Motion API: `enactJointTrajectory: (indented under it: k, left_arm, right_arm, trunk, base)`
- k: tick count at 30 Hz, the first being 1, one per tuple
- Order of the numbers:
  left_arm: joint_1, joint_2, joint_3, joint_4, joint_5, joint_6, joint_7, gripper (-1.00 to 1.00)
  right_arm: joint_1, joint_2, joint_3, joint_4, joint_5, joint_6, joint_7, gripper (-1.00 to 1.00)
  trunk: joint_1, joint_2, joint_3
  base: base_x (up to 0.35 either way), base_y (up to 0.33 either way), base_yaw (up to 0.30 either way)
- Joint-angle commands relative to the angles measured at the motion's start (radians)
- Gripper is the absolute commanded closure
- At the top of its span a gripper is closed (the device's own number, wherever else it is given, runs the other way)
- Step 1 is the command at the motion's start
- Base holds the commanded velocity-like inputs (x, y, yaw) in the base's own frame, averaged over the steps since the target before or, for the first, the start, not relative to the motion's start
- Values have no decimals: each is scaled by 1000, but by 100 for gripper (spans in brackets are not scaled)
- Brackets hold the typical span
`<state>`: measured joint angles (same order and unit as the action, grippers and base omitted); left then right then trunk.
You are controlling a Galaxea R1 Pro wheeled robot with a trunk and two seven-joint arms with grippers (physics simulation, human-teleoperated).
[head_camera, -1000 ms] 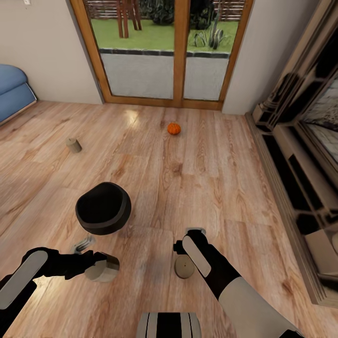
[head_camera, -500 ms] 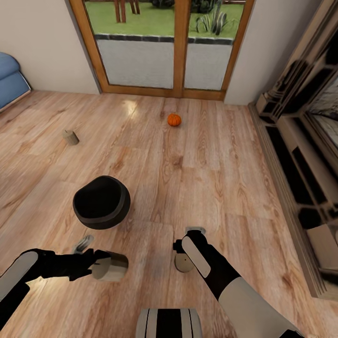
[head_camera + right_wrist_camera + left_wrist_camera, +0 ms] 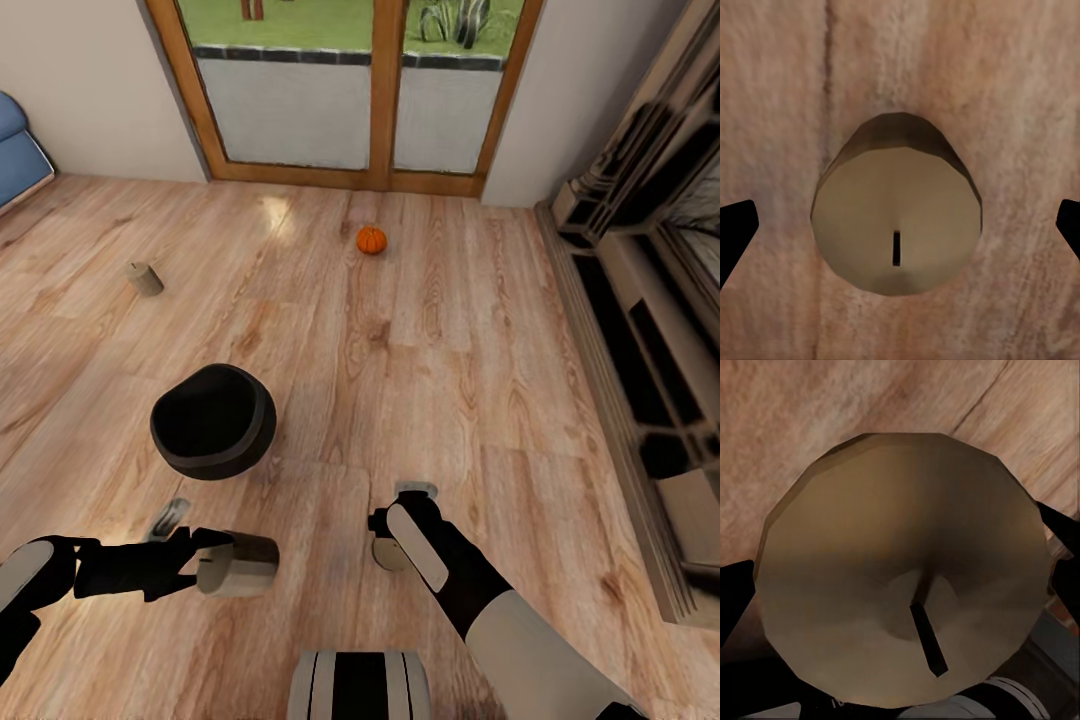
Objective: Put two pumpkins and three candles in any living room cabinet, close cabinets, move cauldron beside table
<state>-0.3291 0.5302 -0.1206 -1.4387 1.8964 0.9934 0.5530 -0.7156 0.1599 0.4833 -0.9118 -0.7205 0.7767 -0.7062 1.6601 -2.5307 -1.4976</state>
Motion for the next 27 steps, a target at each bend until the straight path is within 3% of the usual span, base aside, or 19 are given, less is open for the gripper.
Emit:
enactJointTrajectory:
  k: [1, 7, 11, 20, 24, 27]
  left_arm:
    - [0, 1, 0, 0, 21, -1, 10, 100]
    - [1, 18, 0, 1, 49, -1, 10, 100]
    - [1, 21, -1, 1, 69, -1, 10, 100]
    - [7, 22, 1, 3, 76, -1, 8, 100]
    - [19, 22, 41, 3, 89, 3, 7, 100]
    - [52, 22, 85, 1, 140, 5, -18, 100]
  right_arm:
    - [-1, 0, 3, -2, -10, 0, -10, -100]
    - [-1, -2, 3, -12, -10, -11, -10, -100]
    - [-1, -2, 3, -13, -10, -14, -10, -100]
    - [-1, -2, 3, -13, -10, -21, -10, -100]
    - [-1, -2, 4, -13, -10, -26, -10, -100]
    - [-1, -2, 4, -13, -10, -27, -10, -100]
  trunk:
    - [0, -1, -5]
    - [3, -2, -28]
    - [3, -2, -28]
    - [3, -2, -28]
    - [3, -2, -32]
    - [5, -3, -43]
  base:
    - [0, 0, 0]
    - [0, 0, 0]
    - [0, 0, 0]
    - [0, 0, 0]
    - [0, 0, 0]
    - [0, 0, 0]
